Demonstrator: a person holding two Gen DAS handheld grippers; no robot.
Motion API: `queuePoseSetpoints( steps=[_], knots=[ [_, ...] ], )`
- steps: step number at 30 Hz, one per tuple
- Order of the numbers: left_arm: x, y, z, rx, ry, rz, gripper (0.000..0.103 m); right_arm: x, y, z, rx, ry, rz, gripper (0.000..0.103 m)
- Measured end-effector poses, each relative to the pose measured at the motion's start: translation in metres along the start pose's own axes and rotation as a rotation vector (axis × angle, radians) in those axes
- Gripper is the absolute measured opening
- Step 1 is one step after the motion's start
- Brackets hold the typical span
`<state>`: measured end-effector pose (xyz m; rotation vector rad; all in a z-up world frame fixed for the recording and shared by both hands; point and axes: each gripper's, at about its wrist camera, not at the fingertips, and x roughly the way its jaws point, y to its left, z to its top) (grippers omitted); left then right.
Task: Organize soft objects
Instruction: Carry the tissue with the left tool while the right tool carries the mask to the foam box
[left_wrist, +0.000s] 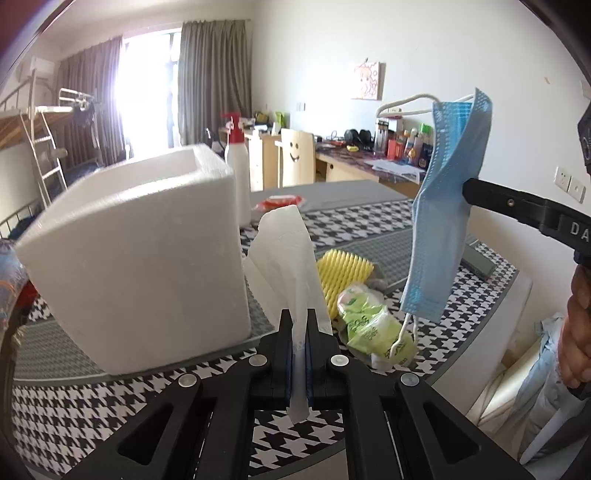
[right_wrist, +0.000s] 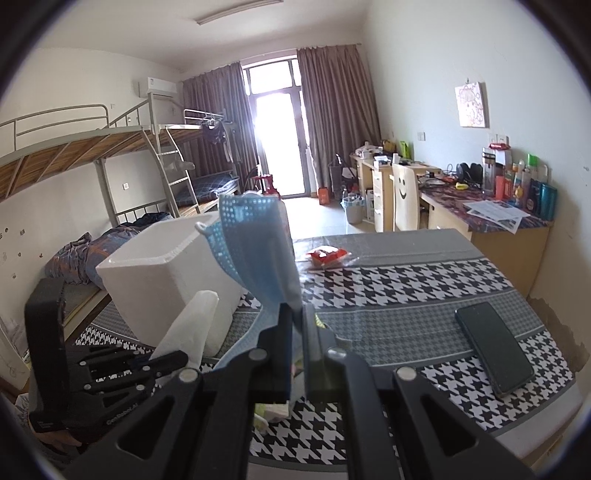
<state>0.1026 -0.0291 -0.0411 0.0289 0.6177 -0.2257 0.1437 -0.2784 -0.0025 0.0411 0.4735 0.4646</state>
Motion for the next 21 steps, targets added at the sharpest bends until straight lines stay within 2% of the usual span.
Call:
queuePoseSetpoints(
  steps=[21],
  knots=[
    [-0.051,-0.001,0.042,0.044,-0.184,-0.008,0.005,-0.014,0.013,0.028,-0.039,-0.071,-0.011,0.007]
  ],
)
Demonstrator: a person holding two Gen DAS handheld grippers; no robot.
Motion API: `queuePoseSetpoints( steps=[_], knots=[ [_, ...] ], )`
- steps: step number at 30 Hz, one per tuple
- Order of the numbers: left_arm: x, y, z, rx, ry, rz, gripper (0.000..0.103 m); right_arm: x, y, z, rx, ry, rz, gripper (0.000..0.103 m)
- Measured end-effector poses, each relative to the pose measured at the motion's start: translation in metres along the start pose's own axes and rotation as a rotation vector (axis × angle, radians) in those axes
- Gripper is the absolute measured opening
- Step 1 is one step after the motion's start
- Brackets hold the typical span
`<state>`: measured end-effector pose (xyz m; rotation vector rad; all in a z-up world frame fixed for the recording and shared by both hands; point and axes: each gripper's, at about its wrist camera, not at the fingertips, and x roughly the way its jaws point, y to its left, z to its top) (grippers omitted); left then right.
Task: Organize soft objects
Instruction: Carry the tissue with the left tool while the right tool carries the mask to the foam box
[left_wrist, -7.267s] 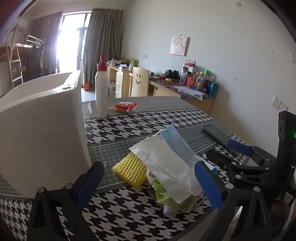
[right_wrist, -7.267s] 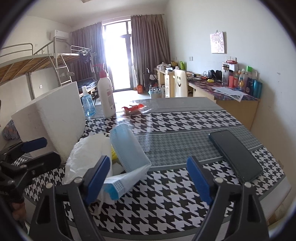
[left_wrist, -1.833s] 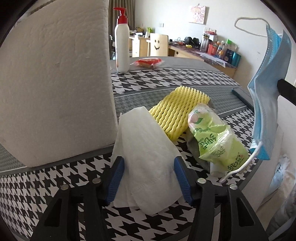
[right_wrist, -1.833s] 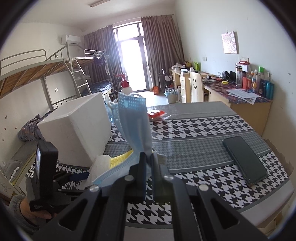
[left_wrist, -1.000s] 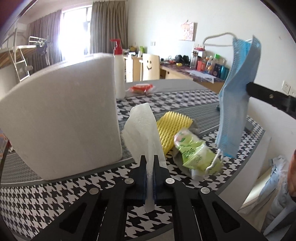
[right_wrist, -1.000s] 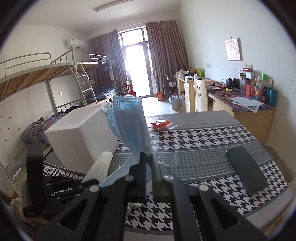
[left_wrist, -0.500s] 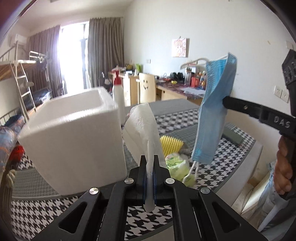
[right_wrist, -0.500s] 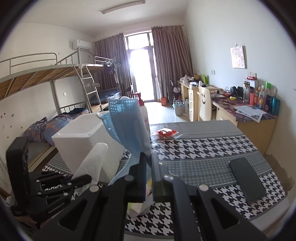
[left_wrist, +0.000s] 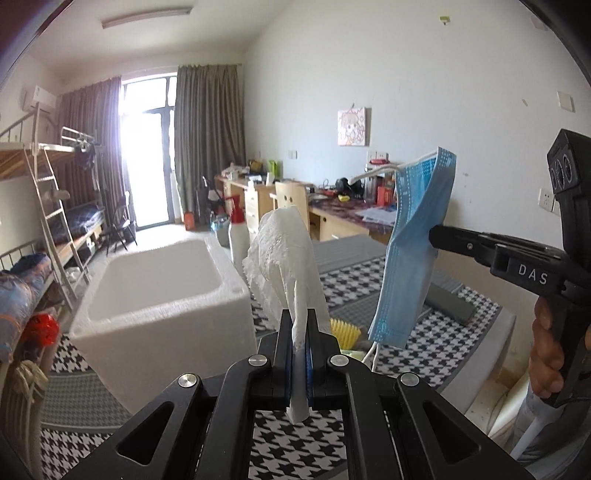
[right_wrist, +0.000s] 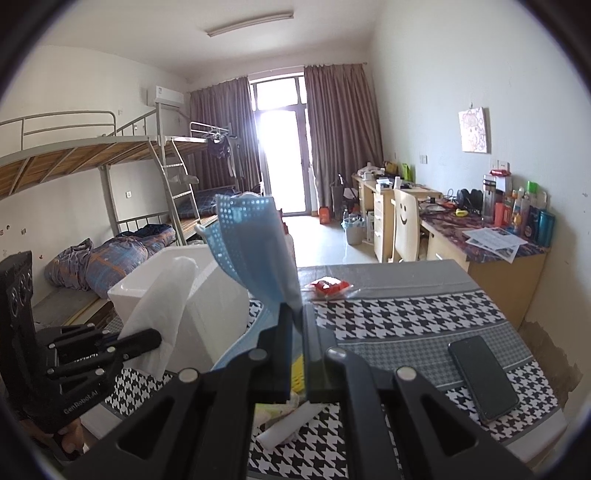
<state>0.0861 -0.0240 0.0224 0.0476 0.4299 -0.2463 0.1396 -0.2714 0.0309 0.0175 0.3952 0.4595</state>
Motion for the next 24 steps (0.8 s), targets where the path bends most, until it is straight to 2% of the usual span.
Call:
queuePoseSetpoints(
  steps=[6,15,24],
  knots=[
    [-0.001,0.007,0.01,-0.023,-0.042,0.017,0.005,-0.001,0.003,0.009,-0.001,-0.02,-0.001,0.007],
    [0.002,0.016,0.018,-0.048,-0.058,0.015,0.005,0.001,0.002,0.017,-0.001,-0.027,0.0,0.007],
    [0.003,0.024,0.027,-0.075,-0.074,0.051,0.005,-0.003,0.011,0.031,-0.026,-0.064,0.005,0.007]
  ],
)
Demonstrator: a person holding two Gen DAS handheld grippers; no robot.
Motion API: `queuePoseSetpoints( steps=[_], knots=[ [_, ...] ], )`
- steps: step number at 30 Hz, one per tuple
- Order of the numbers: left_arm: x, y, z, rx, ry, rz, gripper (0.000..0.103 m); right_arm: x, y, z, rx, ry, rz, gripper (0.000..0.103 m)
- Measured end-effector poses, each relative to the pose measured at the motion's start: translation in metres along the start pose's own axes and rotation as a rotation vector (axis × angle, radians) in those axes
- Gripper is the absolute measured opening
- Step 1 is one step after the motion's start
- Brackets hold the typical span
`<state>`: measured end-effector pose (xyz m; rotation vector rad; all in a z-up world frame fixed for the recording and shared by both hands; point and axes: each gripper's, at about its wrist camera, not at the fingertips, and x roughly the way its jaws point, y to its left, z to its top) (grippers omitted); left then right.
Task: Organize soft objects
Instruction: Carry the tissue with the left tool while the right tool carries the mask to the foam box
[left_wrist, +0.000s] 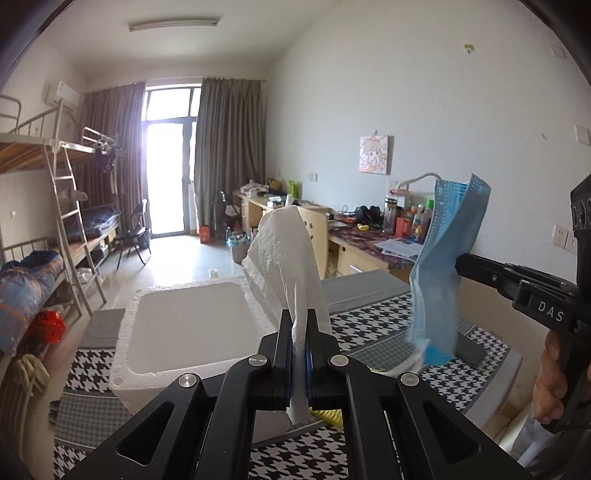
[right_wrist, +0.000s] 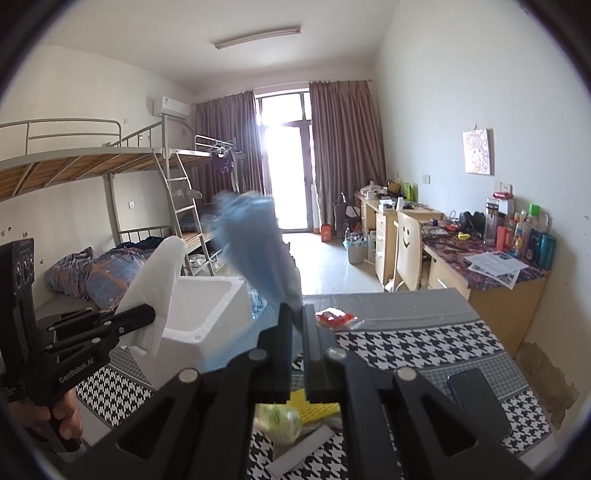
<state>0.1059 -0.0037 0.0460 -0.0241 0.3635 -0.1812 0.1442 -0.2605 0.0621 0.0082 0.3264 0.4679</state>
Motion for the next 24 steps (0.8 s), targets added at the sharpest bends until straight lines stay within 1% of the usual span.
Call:
queuePoseSetpoints(
  steps=[10,24],
  knots=[
    [0.0,0.006,0.002,-0.011,-0.01,0.037,0.005,0.008,0.005,0.006,-0.006,-0.001,0.024,0.007],
    [-0.002,0.026,0.006,-0.016,-0.015,0.088,0.005,0.029,0.017,0.012,0.0,0.016,0.066,0.007]
  ],
)
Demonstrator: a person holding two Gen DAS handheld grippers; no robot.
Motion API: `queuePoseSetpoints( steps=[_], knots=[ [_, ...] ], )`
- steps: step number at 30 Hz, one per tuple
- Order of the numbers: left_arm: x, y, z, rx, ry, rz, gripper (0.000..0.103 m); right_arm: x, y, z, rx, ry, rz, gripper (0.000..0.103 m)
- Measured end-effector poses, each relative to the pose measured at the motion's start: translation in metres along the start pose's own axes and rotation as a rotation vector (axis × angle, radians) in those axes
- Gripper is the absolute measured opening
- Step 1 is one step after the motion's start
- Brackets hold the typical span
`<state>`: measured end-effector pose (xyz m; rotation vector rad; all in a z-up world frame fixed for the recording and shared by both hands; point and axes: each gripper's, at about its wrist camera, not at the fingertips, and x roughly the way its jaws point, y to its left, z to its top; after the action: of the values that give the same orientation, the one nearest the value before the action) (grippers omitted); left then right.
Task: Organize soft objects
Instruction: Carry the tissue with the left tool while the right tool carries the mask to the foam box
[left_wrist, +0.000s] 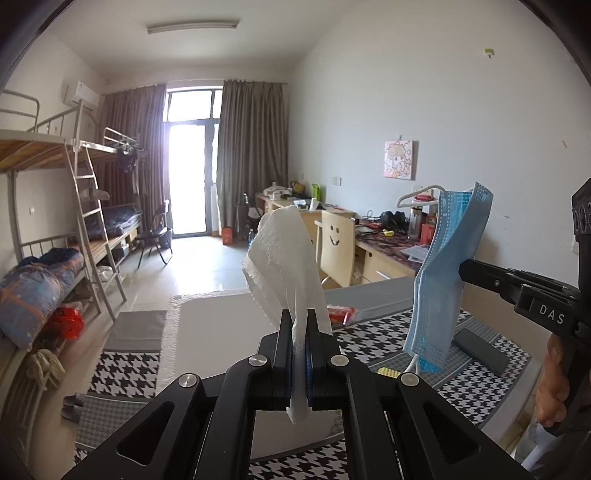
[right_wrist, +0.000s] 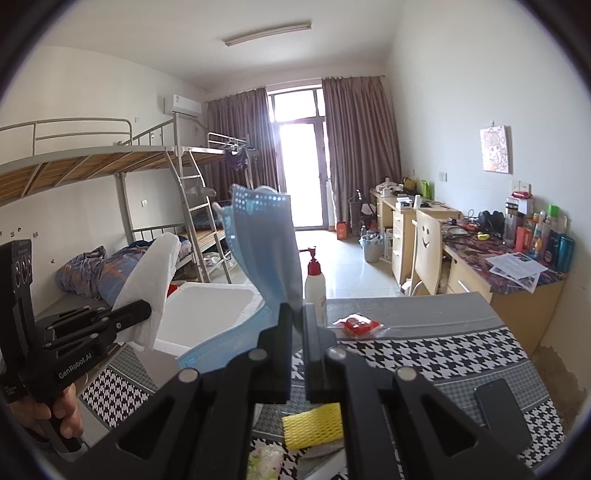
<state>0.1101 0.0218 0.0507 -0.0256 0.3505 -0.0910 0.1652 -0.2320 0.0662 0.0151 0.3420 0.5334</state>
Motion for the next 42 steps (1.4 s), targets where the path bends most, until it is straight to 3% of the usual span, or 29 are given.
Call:
queuePoseSetpoints(
  steps=[19,42],
  knots=[
    [0.001,0.023,0.003,-0.002,-0.009,0.081,0.005,0.028,0.014,0.012,-0.018,0.015,0.08,0.007],
    [-0.001,0.042,-0.006,-0.029,-0.01,0.172,0.005,0.073,0.042,0.02,-0.049,0.098,0.185,0.007]
  ],
)
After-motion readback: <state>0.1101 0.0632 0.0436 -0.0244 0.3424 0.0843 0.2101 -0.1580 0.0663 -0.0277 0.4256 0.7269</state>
